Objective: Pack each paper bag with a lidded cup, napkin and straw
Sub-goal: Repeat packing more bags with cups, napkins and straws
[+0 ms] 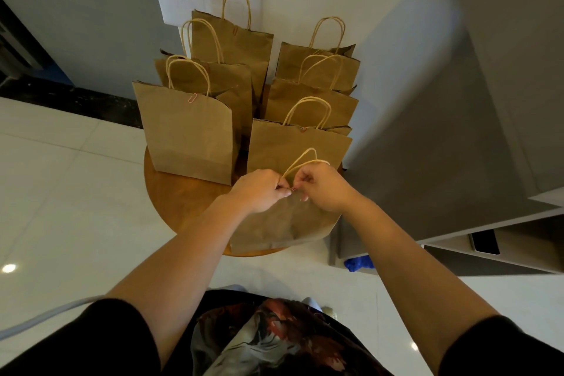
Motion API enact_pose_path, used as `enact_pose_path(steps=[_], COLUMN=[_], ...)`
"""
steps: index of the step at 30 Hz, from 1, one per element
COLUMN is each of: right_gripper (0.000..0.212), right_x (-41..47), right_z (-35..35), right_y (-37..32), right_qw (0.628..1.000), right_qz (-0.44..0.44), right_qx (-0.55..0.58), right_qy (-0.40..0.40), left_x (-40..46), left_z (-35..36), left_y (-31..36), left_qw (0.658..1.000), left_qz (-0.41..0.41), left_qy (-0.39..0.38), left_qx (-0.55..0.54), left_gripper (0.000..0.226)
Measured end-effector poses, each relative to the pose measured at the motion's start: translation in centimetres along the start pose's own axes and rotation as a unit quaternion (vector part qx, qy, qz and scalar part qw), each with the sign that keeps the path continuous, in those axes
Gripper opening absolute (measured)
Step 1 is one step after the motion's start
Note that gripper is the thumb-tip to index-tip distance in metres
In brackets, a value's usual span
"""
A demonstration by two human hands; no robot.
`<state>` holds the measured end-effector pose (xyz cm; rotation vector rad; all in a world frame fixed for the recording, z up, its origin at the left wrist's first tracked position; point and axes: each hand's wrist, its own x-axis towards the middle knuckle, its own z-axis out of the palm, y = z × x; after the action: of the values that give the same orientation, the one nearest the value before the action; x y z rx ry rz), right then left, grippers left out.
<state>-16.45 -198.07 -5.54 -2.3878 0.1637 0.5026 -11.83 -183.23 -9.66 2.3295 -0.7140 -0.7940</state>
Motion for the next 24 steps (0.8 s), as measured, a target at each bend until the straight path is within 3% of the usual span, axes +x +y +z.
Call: enact_pose_path(steps=[9, 14, 19, 24], right_gripper=[0.021, 0.022, 0.022, 0.025], right_x=[1.1, 2.0, 1.6, 1.9], right_z=[0.8, 0.8, 0.9, 1.4], right_y=[0.4, -0.1, -0.7, -2.5], right_qw=[0.997, 0.973, 0.949, 0.944], right_qz=[0.021, 0.011, -0.051, -0.11], right_qx=[-0.069, -0.226, -0.31, -0.312], right_qy=[-0.011, -0.05, -0.041, -0.01], left_x=[-0.3, -0.5, -0.9, -1.9], left_z=[0.1, 0.2, -0.3, -2.8], left_y=[0.2, 0.2, 0.2, -0.9], left_qw=[1.0, 0.999, 0.998, 0.997], left_qz=[-0.004, -0.005, 0.001, -0.009], left_qy=[0.028, 0.04, 0.048, 0.052], left_qx=[0.012, 0.028, 0.034, 0.054], left_gripper=[0.025, 0.029, 0.03, 0.028])
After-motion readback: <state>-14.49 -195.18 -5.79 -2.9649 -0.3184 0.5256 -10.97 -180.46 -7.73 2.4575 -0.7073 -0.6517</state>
